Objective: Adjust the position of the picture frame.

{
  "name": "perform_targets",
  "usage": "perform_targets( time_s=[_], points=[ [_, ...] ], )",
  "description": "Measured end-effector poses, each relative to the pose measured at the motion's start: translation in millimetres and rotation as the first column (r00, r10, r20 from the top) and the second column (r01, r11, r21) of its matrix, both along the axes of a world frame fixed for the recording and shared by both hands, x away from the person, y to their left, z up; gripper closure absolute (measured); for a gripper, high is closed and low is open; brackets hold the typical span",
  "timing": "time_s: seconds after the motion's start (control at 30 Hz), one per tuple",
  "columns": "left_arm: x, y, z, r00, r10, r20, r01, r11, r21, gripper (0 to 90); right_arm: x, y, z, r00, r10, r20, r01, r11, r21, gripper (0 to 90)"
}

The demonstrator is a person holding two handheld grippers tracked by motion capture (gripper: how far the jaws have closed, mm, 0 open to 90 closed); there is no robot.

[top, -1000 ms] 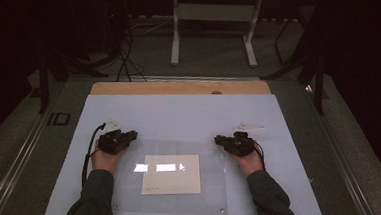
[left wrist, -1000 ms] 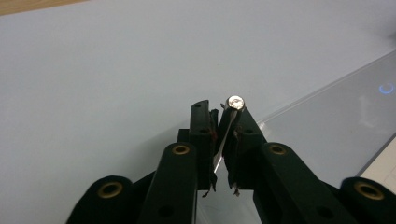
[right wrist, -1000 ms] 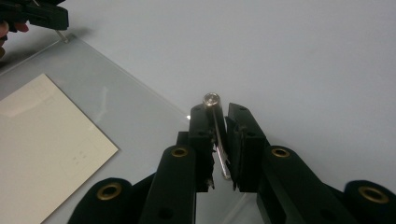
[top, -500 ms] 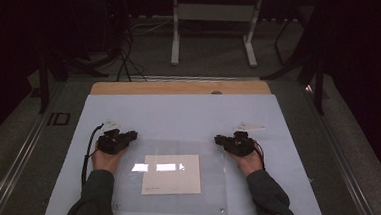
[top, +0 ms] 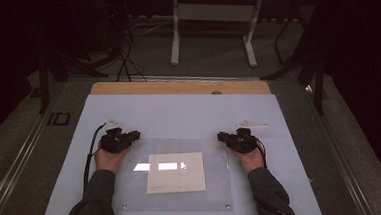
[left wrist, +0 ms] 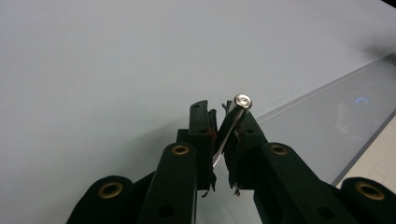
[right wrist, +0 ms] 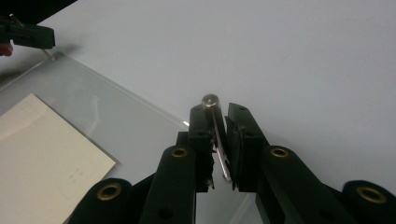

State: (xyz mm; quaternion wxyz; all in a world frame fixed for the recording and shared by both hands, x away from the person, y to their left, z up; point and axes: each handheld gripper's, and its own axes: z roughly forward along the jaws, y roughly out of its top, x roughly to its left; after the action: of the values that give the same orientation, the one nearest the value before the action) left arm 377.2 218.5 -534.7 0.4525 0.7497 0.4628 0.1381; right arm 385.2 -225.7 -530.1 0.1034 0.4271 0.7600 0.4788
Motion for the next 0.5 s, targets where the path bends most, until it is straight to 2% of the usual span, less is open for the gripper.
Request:
perform_targets(
  time_s=[0.2,0.5],
  points=[
    [6.6,-7.8,4.1,0.9997,0.023,-0.005,-0.023,0.9997,0.005,81.6,9.0,-2.2,3.5,0.9999,-0.016,0.000,0.016,1.000,-0.006,80.8],
    [19.5,-17.5,8.7,0.9978,0.065,-0.012,-0.065,0.9979,-0.005,81.3,30.8,-8.0,14.3,0.9992,-0.040,0.007,0.040,0.999,-0.022,80.4]
  ],
)
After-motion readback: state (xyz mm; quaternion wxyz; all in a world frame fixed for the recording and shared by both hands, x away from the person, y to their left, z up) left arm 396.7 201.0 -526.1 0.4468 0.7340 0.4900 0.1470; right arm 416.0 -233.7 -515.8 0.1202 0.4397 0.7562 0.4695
